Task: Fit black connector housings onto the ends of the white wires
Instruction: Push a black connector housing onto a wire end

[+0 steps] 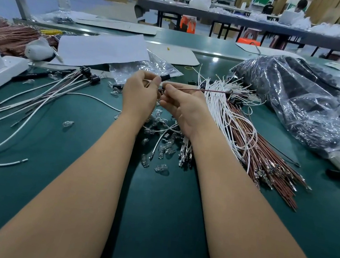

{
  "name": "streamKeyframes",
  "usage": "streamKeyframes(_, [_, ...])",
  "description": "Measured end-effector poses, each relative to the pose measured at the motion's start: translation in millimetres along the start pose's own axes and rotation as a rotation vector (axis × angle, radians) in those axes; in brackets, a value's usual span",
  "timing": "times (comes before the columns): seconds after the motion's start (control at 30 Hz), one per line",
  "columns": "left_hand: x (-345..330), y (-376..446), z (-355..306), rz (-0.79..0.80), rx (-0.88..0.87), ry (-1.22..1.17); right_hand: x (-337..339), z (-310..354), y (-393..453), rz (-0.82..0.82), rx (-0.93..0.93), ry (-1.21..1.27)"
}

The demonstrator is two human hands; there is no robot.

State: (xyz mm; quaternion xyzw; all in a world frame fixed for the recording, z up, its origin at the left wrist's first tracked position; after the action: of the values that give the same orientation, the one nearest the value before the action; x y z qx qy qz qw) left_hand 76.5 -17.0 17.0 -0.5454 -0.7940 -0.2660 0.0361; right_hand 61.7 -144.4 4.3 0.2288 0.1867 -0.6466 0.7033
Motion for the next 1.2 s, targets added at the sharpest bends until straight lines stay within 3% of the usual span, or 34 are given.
streamKeyframes(0.17, [-4.3,-3.4,-2.5,0.066,-0.011,-0.108,9.8,7.2,-1.7,-0.097,0.094,0.083])
streamKeyframes(0.53, [-11.5,-9.6,-6.8,0.203,-0.102,-0.103,40.1,42.3,-16.0,-0.354,0.444,0.106])
streamKeyframes(0.73, [-13.8,-10.4,-8.0,0.214,-0.108,-0.125,41.2,39.9,-15.5,-0.331,0.399,0.023])
streamKeyframes(0.97, [-11.6,-10.9,-7.5,0.192,-0.082,-0.115,35.4,34.1,-11.5,-0.294,0.352,-0.262])
streamKeyframes(1.2, [-9.4,-11.6,-7.1,0.205,-0.010,-0.165,38.2,29.6,-11.3,-0.307,0.267,-0.159])
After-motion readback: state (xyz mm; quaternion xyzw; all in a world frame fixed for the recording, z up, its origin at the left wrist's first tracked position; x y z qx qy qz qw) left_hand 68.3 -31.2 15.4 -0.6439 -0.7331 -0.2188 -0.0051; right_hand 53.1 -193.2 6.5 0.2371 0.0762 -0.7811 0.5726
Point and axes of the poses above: each hand's wrist, its own y-axis towards the middle knuckle, its own x-axis out of the back of the hand, z = x × y, the point moved 8 cm from there along y, towards the middle knuckle, and after that the axes turned 11 degrees about y, right-handed, at the moved point
